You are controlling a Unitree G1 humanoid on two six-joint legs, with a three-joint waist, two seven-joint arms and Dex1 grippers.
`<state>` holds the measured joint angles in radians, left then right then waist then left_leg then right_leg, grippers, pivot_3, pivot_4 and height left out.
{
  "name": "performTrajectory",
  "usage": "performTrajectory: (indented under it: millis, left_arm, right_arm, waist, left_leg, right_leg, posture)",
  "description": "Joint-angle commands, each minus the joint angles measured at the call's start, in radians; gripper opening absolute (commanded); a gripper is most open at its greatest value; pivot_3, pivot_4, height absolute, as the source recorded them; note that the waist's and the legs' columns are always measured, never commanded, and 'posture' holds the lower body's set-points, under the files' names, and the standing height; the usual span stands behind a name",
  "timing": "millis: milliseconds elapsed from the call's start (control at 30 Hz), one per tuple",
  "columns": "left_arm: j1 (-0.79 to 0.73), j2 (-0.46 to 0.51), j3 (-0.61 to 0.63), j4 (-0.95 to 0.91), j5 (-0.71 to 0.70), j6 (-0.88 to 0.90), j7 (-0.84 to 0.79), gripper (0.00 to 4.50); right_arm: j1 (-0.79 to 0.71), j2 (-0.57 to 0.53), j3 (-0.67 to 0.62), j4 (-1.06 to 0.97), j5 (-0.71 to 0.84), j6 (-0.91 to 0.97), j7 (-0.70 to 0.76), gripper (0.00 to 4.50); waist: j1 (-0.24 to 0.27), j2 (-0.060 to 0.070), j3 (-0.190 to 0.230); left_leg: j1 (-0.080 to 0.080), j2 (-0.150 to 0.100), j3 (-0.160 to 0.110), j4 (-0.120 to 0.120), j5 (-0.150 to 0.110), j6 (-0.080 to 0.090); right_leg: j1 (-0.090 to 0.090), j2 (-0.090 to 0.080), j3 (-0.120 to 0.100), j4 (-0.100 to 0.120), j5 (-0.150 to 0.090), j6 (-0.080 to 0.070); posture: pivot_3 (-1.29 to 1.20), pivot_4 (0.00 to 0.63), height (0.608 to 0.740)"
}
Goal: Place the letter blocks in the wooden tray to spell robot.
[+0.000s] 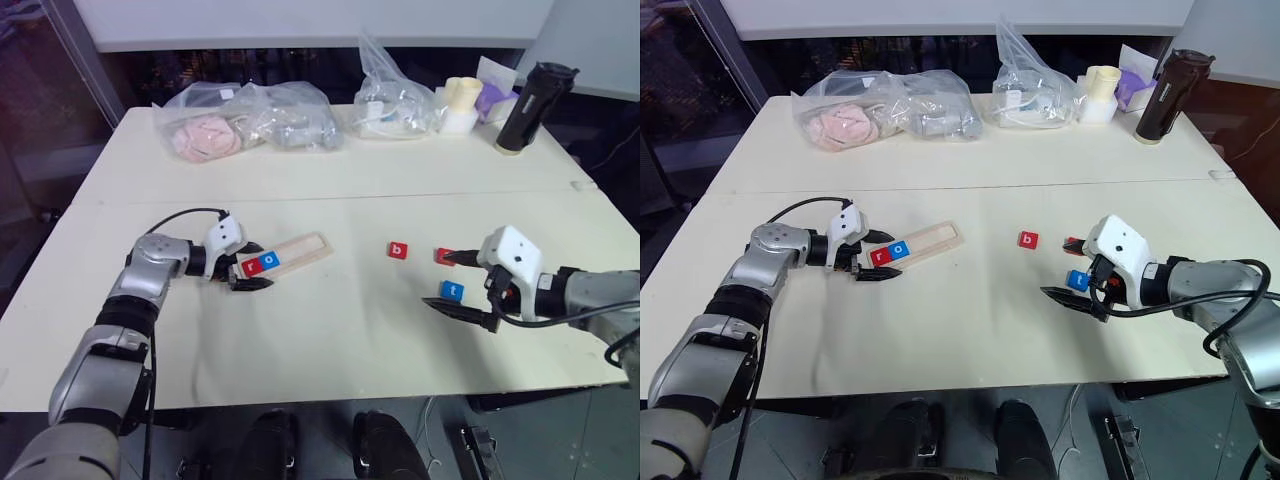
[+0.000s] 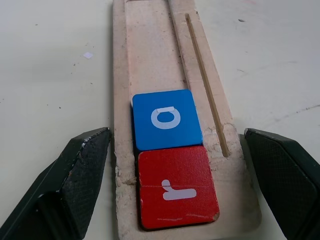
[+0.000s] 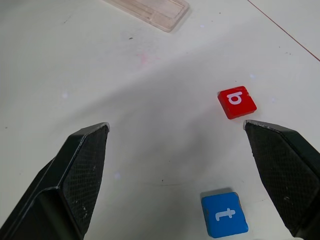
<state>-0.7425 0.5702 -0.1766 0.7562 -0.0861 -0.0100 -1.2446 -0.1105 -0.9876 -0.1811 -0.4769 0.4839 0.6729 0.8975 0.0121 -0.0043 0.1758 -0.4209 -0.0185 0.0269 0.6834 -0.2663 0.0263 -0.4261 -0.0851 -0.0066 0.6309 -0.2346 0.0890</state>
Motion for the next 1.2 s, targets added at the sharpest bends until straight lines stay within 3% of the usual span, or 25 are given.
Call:
performTrajectory:
  millis: [33,133,167,433,733,967,1200]
  left_arm:
    - [0.025,-0.005,-0.002,0.031,0.023,0.011,0.009,4.24]
    - [0.03,-0.01,0.0,0.029,0.022,0.015,0.008,3.26]
    - [0.031,-0.012,0.001,0.028,0.021,0.017,0.006,3.14]
    - [0.053,-0.011,-0.01,-0.016,0.025,0.017,-0.025,3.14]
    - [0.088,-0.087,-0.061,-0.28,-0.022,0.126,-0.091,3.14]
    - [0.037,-0.182,-0.146,-0.302,0.028,0.153,-0.076,3.14]
    - [0.039,-0.198,-0.215,-0.354,0.1,0.134,-0.039,3.14]
  right_arm:
    - [-0.014,-0.002,-0.01,-0.02,-0.004,-0.019,0.001,4.48]
    - [-0.016,-0.002,-0.009,-0.02,-0.002,-0.018,0.002,4.5]
    - [-0.017,-0.002,-0.008,-0.019,-0.002,-0.018,0.002,4.5]
    - [-0.022,-0.002,-0.001,-0.017,-0.005,-0.019,0.002,4.5]
    - [-0.034,0.005,0.013,-0.012,-0.014,-0.02,-0.002,4.5]
    - [-0.039,0.011,0.027,-0.016,-0.013,-0.018,-0.006,4.5]
    - [-0.02,0.012,0.02,-0.039,-0.002,-0.004,-0.017,4.5]
  waist:
    - [0.0,0.0,0.0]
    - [0.0,0.0,-0.001]
    - [0.0,0.0,-0.001]
    - [-0.001,0.0,-0.001]
    - [0.005,0.0,-0.001]
    - [0.002,0.0,-0.001]
    - [0.003,0.0,-0.001]
  left_leg:
    - [0.0,0.0,0.0,0.0,0.0,0.0]
    - [0.0,0.0,0.0,0.0,0.0,0.0]
    - [0.0,0.0,0.0,0.0,0.0,0.0]
    - [0.0,0.0,0.0,-0.001,0.0,0.0]
    - [-0.003,-0.001,0.001,-0.001,0.0,0.0]
    - [-0.004,-0.002,0.002,-0.001,-0.001,0.002]
    - [-0.004,-0.002,0.002,-0.001,-0.001,0.002]
  right_leg:
    - [0.0,0.0,0.0,0.0,0.0,0.0]
    - [0.0,-0.001,0.0,0.0,0.0,-0.001]
    - [0.0,-0.001,0.0,0.0,0.0,-0.001]
    - [0.0,-0.002,0.0,-0.001,0.0,-0.001]
    - [-0.002,-0.004,-0.001,-0.002,0.0,-0.001]
    - [-0.002,-0.005,-0.001,-0.004,0.0,-0.001]
    - [-0.002,-0.004,-0.002,-0.003,0.0,-0.001]
  posture:
    - [0.0,0.15,0.74]
    - [0.0,0.15,0.74]
    - [0.0,0.15,0.74]
    - [0.0,0.15,0.74]
    - [0.0,0.15,0.74]
    - [0.0,0.15,0.74]
    - [0.0,0.15,0.74]
